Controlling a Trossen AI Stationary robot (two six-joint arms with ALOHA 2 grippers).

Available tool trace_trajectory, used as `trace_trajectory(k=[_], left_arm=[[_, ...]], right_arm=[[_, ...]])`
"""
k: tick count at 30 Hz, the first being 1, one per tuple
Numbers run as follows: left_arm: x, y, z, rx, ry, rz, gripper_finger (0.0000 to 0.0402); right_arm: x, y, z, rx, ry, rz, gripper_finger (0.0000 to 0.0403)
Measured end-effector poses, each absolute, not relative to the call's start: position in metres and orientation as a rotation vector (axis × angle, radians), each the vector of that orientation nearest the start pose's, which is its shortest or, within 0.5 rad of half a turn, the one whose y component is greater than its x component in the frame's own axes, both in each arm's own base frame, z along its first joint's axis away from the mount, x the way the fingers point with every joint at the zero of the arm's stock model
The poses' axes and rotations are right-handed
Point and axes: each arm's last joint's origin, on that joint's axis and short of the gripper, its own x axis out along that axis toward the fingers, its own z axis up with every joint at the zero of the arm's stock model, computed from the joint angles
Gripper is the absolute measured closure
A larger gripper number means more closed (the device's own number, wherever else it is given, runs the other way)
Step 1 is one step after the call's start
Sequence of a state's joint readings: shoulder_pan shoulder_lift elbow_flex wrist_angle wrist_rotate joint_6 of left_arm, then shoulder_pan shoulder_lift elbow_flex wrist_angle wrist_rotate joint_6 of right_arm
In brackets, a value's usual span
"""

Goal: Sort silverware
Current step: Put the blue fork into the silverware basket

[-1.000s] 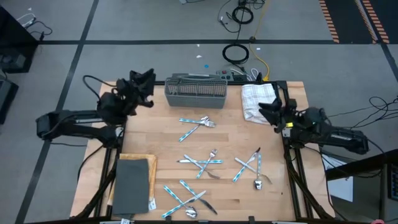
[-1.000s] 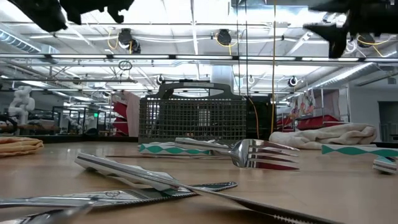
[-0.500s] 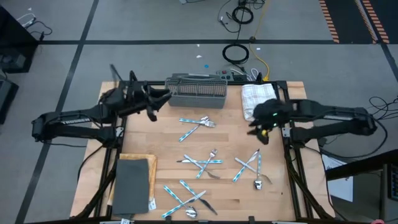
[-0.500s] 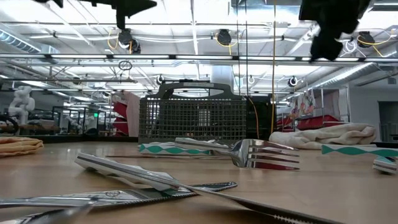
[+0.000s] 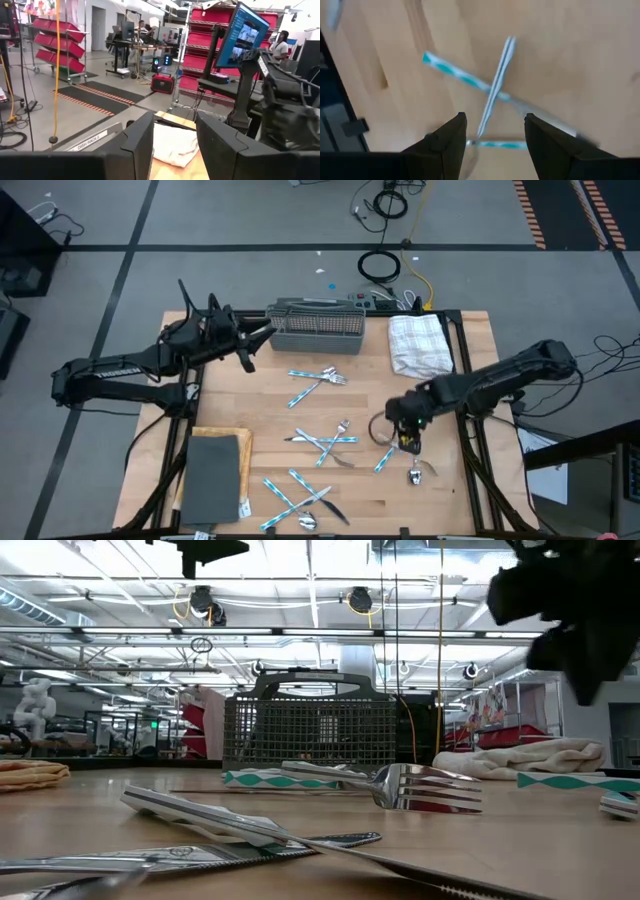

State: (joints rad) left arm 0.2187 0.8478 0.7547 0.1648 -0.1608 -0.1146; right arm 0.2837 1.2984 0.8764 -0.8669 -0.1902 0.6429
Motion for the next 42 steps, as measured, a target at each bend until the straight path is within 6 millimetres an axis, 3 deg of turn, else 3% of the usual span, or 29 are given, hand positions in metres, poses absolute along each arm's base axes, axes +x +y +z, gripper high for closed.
trace_trajectory(k=[10,16,24,35,42], left_arm=[[0.185,0.049,0.343,-0.111,-0.07,0.394,0.0251],[0.185,0.049,0.343,-0.111,-0.068,0.394,0.0251],[0.185,0.049,0.341,-0.115,-0.054,0.395,0.0251],[0.185,0.049,0.34,-0.115,-0.041,0.401,0.0251],[0.185,0.049,0.34,-0.116,-0.042,0.404,0.0251]], right_arm=[[0.196,0.107,0.213,0.479,1.382,-0.166,0.0215],[0.182,0.108,0.191,0.488,1.411,-0.287,0.0215],[0.177,0.114,0.176,0.556,1.377,-0.286,0.0215],[0.153,0.142,0.175,0.649,1.4,-0.342,0.0215],[0.135,0.143,0.173,0.62,1.454,-0.49,0.0215]])
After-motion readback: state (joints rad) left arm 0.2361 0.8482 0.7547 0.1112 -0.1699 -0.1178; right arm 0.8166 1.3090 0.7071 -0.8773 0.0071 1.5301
